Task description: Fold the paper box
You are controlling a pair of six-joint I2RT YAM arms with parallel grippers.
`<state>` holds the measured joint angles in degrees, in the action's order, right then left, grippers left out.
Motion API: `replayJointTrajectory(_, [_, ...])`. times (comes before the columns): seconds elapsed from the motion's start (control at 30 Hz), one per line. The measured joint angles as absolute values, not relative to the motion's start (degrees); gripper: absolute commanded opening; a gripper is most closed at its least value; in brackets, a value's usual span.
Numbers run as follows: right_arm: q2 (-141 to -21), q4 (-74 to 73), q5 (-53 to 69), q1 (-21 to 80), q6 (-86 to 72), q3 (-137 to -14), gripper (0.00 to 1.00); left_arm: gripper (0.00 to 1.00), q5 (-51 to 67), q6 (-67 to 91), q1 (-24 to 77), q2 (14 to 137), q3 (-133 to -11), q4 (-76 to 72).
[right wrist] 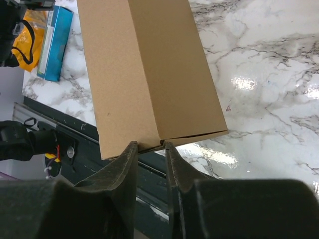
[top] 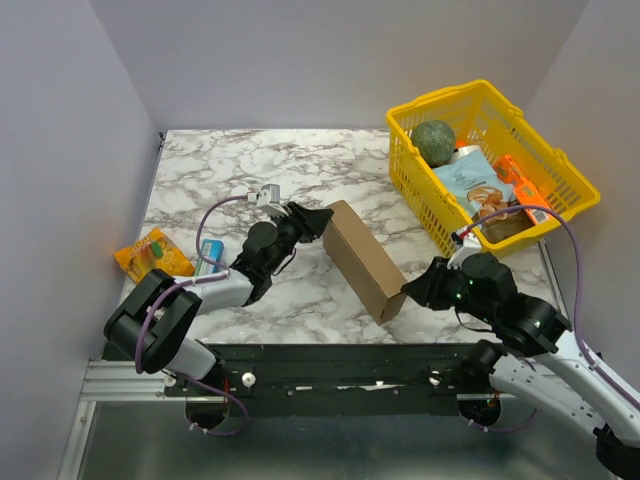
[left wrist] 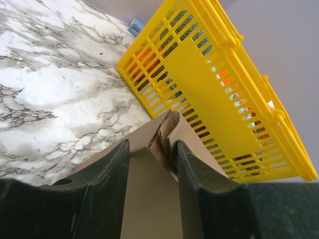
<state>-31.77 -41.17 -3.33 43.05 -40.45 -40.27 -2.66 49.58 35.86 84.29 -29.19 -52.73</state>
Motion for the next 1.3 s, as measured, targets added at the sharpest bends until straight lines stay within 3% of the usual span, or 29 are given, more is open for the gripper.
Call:
replayJointTrajectory(0.4, [-41.1, -36.3, -3.4, 56.4, -44.0, -42.1, 0.25, 0.32, -3.2, 49.3, 35.5, 85.6, -29.9, -53.8])
replayJointTrajectory(0.67, [-54.5, -30.5, -3.2, 64.1, -43.4, -47.7, 0.26, 0.34, -3.4, 52.3, 34.0, 85.1, -26.9, -57.7])
replayJointTrajectory(0.87, [-64.4, -25.5, -1.1, 65.5, -40.3, -53.5, 0.28, 0.53, -5.5, 53.4, 31.7, 83.7, -24.4, -59.3])
replayJointTrajectory(1.0, [-69.2, -23.8, -1.7, 65.5, -37.4, -56.4, 0.3, 0.67, -6.3, 52.4, 28.9, 80.7, -22.5, -52.1])
replayJointTrajectory(1.17, [-75.6, -23.3, -4.7, 64.3, -34.2, -58.9, 0.42, 0.79, -3.0, 49.7, 27.5, 76.9, -16.6, -31.0])
replayJointTrajectory(1.23, [-77.3, -23.1, -5.1, 64.3, -33.0, -60.8, 0.57, 0.84, -2.8, 48.1, 25.5, 71.0, -17.8, -23.7])
replayJointTrajectory(1.3, [-77.6, -22.9, -5.5, 64.3, -32.2, -62.2, 0.66, 0.87, -2.8, 46.3, 23.8, 67.0, -18.7, -18.5])
